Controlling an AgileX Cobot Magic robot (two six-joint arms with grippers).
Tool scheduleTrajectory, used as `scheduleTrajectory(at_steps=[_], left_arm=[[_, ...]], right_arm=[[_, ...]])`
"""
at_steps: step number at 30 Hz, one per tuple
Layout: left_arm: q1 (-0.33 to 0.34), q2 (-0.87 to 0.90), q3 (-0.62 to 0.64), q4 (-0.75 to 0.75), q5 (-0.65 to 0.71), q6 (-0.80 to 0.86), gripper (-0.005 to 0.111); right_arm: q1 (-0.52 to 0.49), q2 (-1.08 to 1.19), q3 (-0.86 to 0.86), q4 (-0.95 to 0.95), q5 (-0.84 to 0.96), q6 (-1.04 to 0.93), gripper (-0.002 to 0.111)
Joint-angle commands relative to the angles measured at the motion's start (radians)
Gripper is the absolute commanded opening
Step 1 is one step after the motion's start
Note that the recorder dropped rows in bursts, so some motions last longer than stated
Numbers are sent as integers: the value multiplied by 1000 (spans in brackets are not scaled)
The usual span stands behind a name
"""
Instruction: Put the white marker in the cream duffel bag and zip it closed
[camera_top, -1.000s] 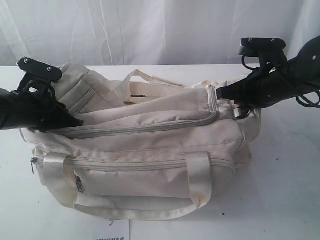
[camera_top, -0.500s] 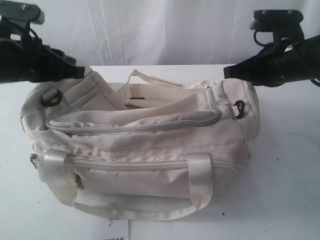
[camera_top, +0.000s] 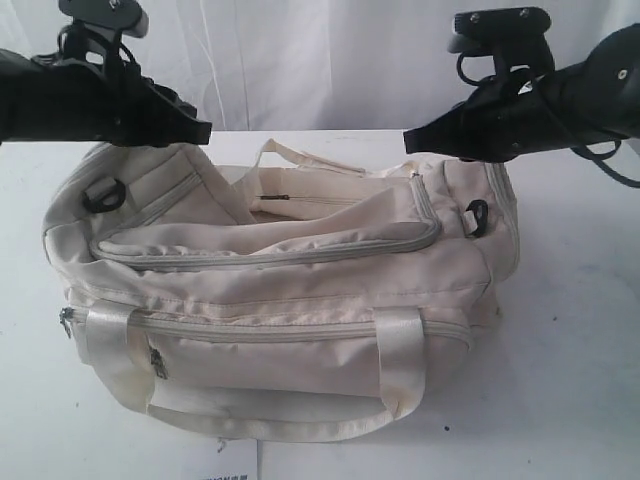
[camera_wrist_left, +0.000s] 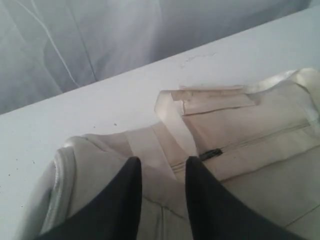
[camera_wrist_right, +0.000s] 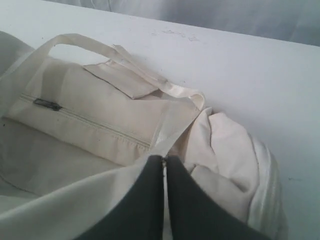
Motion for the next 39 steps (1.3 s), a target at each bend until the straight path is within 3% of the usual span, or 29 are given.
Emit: scheduleTrajectory(at_steps=[1, 20, 28, 39], left_arm=[[4, 72, -10, 8, -10, 13, 36], [18, 141, -10, 8, -111, 35, 36], [126, 189, -6, -18, -53, 28, 36], [205, 208, -6, -34, -62, 6, 36]], right_arm=[[3, 67, -66, 23, -13, -11, 3], [3, 199, -124, 51, 91, -16, 3], [-23, 240, -124, 32, 107, -16, 3], [-110, 253, -122, 14, 127, -12, 3]])
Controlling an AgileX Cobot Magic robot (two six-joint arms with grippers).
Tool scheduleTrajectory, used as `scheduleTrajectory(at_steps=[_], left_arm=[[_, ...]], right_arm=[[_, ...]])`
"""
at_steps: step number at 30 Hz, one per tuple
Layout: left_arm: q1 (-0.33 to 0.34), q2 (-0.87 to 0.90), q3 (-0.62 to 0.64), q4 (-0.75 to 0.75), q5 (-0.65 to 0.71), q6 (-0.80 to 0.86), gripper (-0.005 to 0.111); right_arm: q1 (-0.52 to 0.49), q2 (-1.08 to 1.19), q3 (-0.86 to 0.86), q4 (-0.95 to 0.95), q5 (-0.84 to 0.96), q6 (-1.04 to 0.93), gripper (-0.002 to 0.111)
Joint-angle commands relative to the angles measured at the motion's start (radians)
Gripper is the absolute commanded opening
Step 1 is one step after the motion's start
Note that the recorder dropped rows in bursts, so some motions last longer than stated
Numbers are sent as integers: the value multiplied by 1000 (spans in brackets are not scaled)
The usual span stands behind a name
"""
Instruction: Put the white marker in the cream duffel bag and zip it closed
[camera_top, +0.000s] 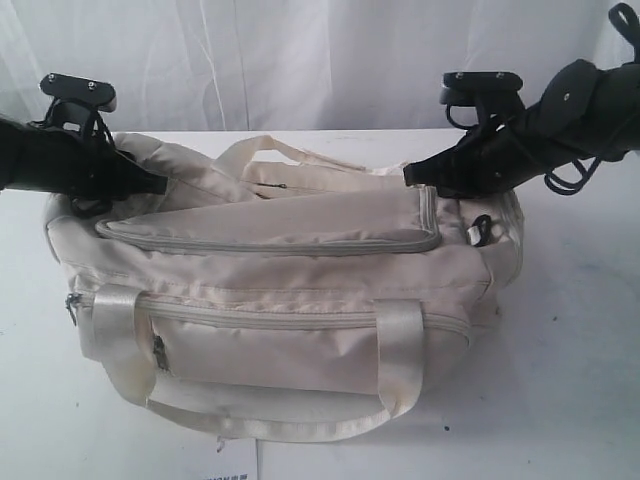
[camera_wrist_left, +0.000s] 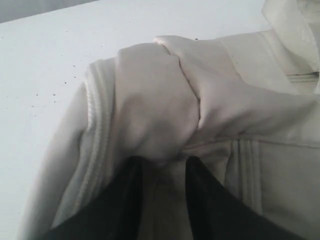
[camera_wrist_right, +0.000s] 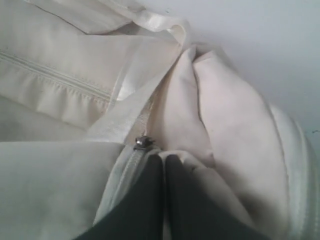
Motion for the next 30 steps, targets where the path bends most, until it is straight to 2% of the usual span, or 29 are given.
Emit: scheduleTrajectory(at_steps=[1, 5, 12, 20, 30], left_arm=[[39, 0, -1, -22, -34, -13, 36], [64, 0, -1, -88, -31, -13, 36], [73, -28, -7, -91, 13, -20, 36], [73, -154, -52, -91, 155, -60, 36], [73, -331, 5, -85, 189, -74, 36]], right_arm=[[-42, 8, 0, -25, 3, -8, 3], [-56, 8, 0, -25, 8, -8, 3], [-56, -41, 0, -23, 1, -8, 3], [-56, -232, 0, -11, -7, -10, 3], [-51, -462, 64, 12, 12, -36, 3]])
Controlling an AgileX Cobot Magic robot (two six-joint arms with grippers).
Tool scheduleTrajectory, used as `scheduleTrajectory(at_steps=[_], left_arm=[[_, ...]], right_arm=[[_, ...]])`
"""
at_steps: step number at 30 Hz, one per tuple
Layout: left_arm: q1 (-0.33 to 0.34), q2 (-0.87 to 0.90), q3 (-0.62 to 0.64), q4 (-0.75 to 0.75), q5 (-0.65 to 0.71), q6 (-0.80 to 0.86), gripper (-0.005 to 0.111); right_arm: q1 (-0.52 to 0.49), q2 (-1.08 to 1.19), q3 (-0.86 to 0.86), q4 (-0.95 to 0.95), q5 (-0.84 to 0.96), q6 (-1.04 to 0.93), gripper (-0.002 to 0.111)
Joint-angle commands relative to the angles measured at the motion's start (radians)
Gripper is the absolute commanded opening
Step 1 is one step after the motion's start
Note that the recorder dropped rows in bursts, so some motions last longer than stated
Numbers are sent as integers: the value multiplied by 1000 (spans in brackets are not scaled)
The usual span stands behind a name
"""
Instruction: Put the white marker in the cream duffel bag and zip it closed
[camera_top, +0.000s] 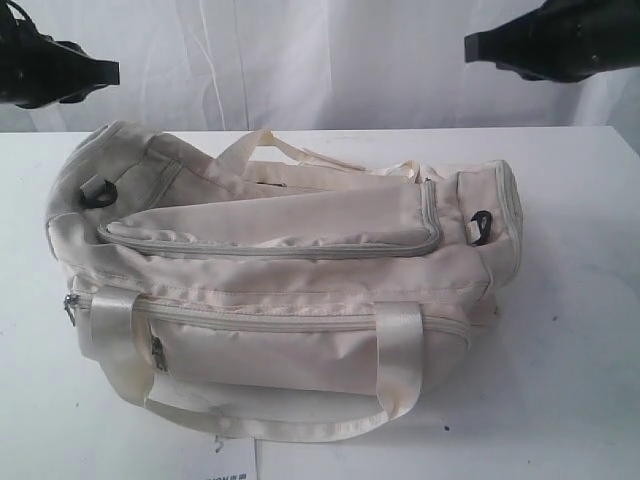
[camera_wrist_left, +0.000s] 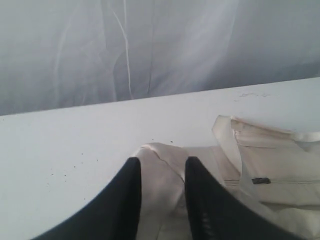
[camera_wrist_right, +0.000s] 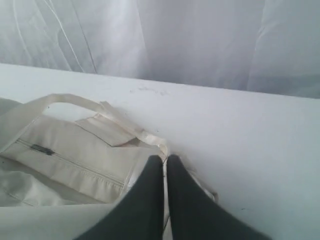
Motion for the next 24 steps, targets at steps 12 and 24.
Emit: scheduleTrajectory(at_steps=[12, 24], left_arm=[[3, -308, 199, -9, 65, -12, 36], [3, -421, 248, 11, 106, -12, 36]], right_arm=[[-1, -304, 218, 14, 18, -12, 3], [-1, -445, 272, 14, 34, -12, 3]])
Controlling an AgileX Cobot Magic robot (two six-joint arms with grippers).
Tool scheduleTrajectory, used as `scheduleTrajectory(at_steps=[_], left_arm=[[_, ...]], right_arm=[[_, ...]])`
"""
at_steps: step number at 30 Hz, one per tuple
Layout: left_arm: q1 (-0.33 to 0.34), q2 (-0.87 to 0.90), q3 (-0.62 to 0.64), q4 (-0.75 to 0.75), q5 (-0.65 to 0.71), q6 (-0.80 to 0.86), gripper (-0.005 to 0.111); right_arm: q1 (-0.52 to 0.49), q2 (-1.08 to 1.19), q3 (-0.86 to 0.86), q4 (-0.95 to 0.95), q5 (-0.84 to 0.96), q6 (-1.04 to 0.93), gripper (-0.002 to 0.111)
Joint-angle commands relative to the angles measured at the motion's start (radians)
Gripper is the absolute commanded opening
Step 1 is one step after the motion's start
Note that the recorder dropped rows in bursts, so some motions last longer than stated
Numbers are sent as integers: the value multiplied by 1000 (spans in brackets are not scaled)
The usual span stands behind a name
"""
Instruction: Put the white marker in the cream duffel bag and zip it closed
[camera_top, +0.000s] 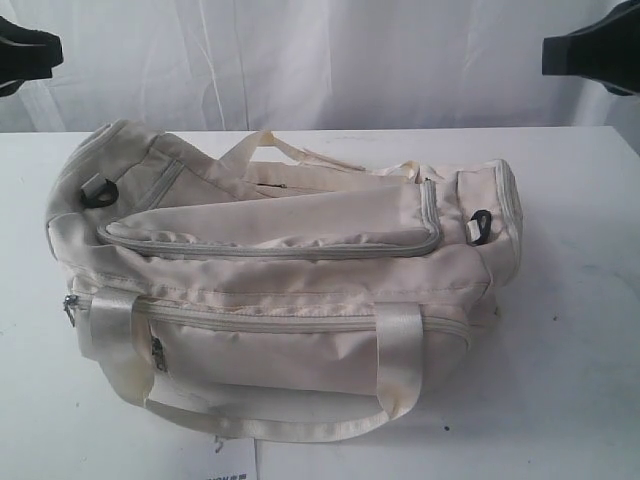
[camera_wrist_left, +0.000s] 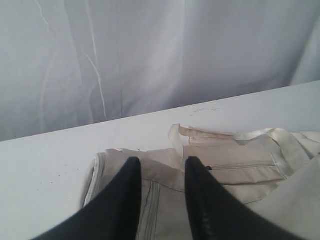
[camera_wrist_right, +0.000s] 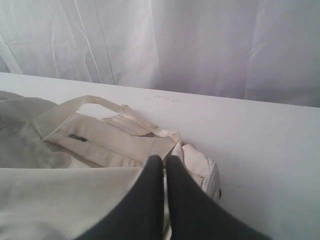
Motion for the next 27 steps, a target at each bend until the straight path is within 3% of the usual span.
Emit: scheduleTrajectory(at_steps=[1, 27], left_arm=[[2, -12, 3, -11, 16, -8, 36], [2, -12, 3, -11, 14, -8, 36]], right_arm=[[-1, -29, 6, 3, -1, -10, 3], [-1, -67, 6, 6, 20, -1, 3]])
